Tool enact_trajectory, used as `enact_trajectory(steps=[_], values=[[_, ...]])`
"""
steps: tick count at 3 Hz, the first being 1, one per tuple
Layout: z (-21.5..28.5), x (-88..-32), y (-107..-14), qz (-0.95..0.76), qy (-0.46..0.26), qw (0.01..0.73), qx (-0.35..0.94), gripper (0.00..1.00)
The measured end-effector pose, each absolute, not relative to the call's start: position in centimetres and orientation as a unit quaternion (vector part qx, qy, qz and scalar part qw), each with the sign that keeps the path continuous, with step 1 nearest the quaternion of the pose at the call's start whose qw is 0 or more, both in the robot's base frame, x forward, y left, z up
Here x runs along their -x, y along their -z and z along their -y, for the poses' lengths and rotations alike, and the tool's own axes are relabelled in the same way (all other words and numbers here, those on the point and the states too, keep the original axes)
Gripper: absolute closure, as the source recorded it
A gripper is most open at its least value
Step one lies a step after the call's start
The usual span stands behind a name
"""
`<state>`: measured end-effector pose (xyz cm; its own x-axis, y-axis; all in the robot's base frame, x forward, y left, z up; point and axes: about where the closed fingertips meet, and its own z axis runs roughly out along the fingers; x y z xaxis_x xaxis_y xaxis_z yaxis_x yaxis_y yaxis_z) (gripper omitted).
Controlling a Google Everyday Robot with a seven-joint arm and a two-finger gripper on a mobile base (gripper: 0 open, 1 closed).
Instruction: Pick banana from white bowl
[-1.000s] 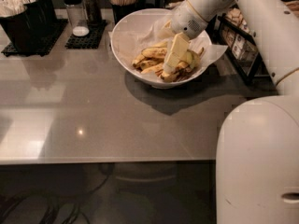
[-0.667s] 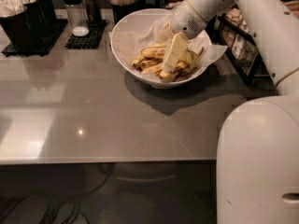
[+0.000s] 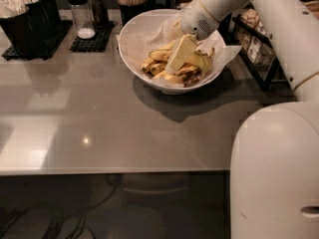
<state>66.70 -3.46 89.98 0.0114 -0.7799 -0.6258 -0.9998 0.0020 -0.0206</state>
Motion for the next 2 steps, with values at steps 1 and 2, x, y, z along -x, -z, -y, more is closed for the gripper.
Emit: enact_trajectory(steps=[1, 2], values=[[3.7, -66.9, -90.1, -0.668, -0.225, 0.244, 0.666, 0.00], [4.9, -66.8, -91.3, -0.675, -0.210, 0.245, 0.664, 0.00]])
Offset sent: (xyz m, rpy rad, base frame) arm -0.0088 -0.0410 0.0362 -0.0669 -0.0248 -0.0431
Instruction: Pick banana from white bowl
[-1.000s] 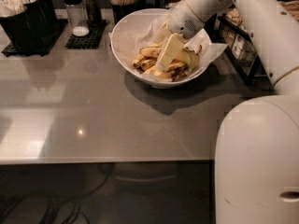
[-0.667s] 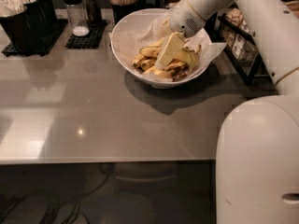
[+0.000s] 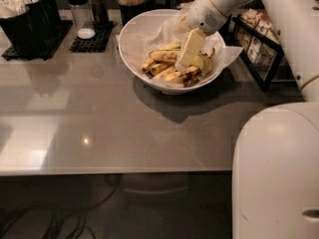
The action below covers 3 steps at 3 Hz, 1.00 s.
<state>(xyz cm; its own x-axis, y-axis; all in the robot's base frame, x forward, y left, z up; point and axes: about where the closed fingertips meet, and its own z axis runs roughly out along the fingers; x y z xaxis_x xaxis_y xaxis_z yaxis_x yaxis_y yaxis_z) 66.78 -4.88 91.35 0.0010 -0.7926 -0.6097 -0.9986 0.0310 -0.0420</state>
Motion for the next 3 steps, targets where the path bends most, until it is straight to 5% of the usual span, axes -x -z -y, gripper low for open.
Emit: enact_trajectory(steps=[1, 3], values=[[6.1, -66.6, -92.8, -0.679, -0.197, 0.255, 0.659, 0.00], [5.0, -67.7, -90.6, -0.673, -0.229, 0.265, 0.651, 0.29]])
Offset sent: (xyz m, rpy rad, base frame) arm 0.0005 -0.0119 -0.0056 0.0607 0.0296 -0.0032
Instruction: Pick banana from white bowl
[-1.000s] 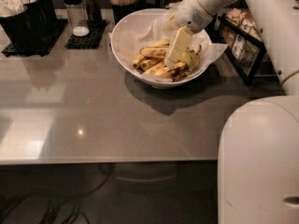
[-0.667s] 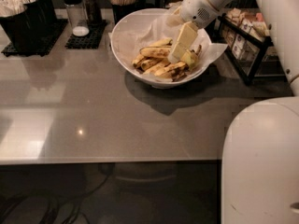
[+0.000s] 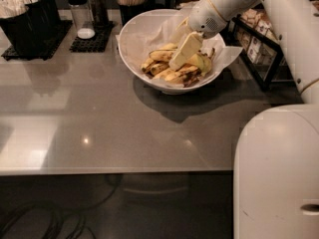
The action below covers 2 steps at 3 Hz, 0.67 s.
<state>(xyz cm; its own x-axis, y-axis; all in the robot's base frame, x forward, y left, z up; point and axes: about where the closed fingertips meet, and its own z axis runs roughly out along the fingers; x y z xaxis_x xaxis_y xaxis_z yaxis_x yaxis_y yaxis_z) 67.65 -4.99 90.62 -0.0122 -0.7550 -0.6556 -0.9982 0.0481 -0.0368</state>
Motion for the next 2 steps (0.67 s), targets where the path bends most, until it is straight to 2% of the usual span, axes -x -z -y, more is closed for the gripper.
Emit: enact_trajectory(steps=[2], values=[[3.7, -68.6, -88.0, -0.675, -0.254, 0.267, 0.639, 0.37]])
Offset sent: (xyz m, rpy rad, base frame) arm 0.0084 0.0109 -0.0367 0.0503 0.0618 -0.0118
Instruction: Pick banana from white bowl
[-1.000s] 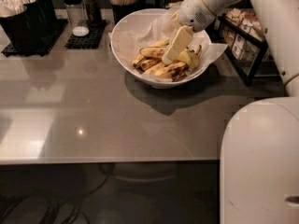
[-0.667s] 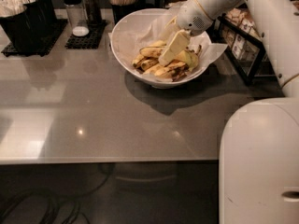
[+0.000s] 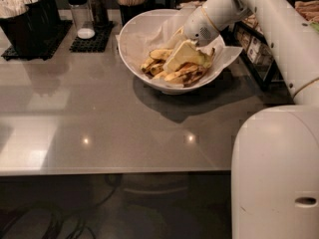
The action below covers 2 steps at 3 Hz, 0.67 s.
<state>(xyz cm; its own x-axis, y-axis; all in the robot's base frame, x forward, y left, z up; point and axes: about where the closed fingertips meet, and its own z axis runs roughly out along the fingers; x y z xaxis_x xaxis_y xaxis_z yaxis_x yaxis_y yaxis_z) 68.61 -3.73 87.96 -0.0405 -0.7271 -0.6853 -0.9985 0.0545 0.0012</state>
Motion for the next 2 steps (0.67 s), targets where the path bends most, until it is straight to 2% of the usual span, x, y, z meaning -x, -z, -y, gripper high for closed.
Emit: enact_trajectory(steps=[2], values=[[3.57, -68.78, -86.45, -0.683, -0.267, 0.259, 0.629, 0.39]])
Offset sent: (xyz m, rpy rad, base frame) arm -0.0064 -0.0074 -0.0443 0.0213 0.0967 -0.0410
